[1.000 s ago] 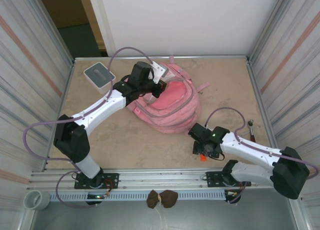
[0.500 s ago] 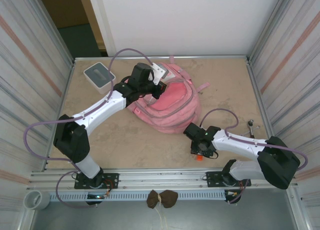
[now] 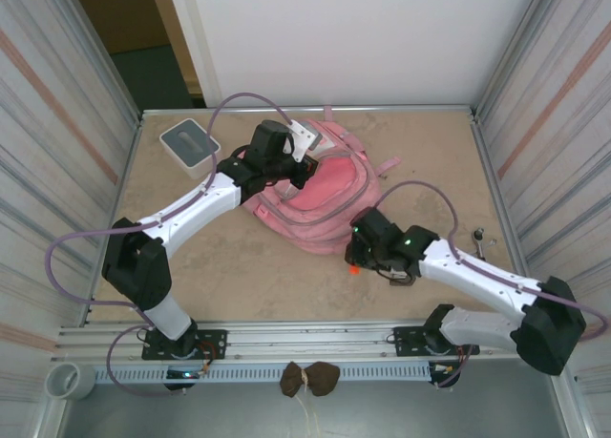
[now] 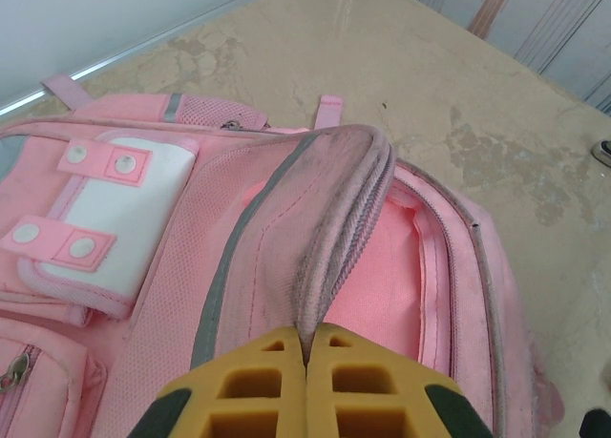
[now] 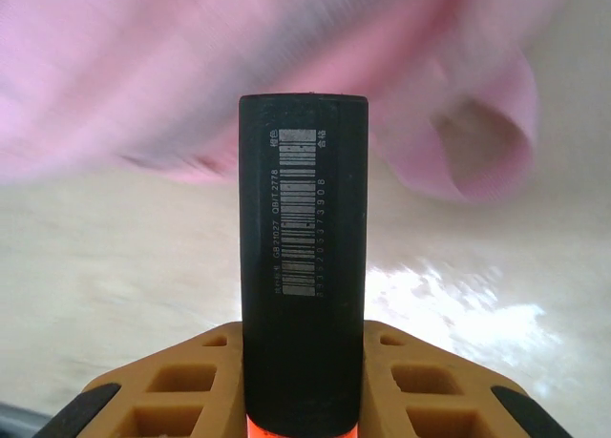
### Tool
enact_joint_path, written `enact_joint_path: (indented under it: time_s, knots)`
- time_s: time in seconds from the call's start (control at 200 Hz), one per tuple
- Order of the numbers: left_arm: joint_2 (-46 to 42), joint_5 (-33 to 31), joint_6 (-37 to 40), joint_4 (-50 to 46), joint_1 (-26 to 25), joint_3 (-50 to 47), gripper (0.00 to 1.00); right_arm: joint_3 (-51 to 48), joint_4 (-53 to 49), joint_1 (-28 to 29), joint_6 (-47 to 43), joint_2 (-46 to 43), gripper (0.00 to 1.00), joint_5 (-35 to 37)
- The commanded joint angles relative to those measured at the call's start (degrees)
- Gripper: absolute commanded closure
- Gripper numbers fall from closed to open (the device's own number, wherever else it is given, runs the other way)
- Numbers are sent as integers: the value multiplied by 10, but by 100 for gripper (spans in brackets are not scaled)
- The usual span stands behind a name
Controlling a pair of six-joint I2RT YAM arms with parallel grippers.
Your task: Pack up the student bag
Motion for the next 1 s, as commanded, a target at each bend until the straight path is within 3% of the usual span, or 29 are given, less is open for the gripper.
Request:
enact_joint_path:
  time_s: [0.0,0.281,0.426,0.566,0.761,0.997]
  knots:
    - [-27,-1,-15,20,6,35,100,39,86,-43,-26,-1,83,-73]
    - [-24,11,-25,10,7,55,100,139,260,-145,47,154,78,-160]
    - [-25,16,-30,12,7,54,100,202,280,-171,55,249,55,-193]
    - [-26,13,-26,12,6,48,100,181,256,-175,12,214,48,-196]
    - [-28,12,-24,16,6,38,100,95,118,-180,-56,85,45,-107]
    - [-29,14,-26,29,7,25,100,12,-140,-187,-103,-12,24,101]
